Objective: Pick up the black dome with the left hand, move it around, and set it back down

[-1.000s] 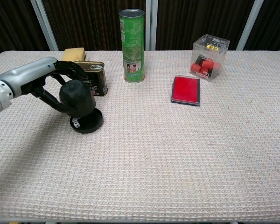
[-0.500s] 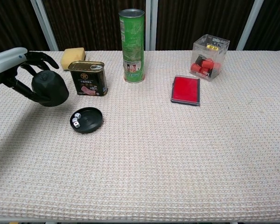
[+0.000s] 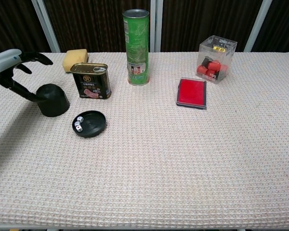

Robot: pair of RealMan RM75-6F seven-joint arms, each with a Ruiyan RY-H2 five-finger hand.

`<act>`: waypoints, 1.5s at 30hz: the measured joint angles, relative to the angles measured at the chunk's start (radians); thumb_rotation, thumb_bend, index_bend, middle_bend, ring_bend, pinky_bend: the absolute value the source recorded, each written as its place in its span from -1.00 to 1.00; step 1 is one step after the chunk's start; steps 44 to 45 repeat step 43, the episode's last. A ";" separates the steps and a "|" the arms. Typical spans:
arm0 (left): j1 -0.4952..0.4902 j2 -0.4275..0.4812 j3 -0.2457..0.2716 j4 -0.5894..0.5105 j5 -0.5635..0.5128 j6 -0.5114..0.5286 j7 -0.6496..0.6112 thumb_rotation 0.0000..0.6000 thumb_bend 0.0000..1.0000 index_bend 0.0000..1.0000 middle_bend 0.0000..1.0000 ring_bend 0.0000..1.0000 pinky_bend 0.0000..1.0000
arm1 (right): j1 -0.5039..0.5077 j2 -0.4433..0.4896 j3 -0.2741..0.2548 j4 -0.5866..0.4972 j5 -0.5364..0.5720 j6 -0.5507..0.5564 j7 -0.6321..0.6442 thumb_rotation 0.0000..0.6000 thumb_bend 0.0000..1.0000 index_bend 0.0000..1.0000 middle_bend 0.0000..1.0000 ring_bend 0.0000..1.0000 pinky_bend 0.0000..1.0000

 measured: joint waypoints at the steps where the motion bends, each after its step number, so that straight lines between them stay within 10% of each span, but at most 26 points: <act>1: 0.002 0.000 -0.001 0.000 0.004 0.005 -0.004 1.00 -0.80 -0.64 -0.77 -0.89 -0.62 | 0.000 0.001 0.000 -0.001 -0.001 0.001 0.000 1.00 -0.63 -1.00 -1.00 -1.00 -1.00; 18: 0.095 0.124 -0.003 -0.219 0.043 0.236 0.168 1.00 -0.84 -0.64 -0.72 -0.91 -0.74 | -0.010 0.029 -0.001 -0.066 -0.033 0.053 -0.041 1.00 -0.63 -1.00 -1.00 -1.00 -1.00; 25: 0.222 0.252 0.076 -0.369 0.058 0.346 0.275 1.00 -0.89 -0.64 -0.72 -0.91 -0.74 | -0.016 0.037 -0.007 -0.096 -0.050 0.072 -0.081 1.00 -0.63 -1.00 -1.00 -1.00 -1.00; 37: 0.402 0.295 0.210 -0.305 0.208 0.520 0.157 1.00 -0.95 -0.64 -0.70 -0.91 -0.72 | -0.017 0.032 -0.018 -0.112 -0.052 0.059 -0.107 1.00 -0.63 -1.00 -1.00 -1.00 -1.00; 45: 0.425 0.339 0.217 -0.364 0.232 0.538 0.168 1.00 -0.95 -0.64 -0.67 -0.91 -0.72 | -0.016 0.029 -0.016 -0.107 -0.050 0.058 -0.100 1.00 -0.63 -1.00 -1.00 -1.00 -1.00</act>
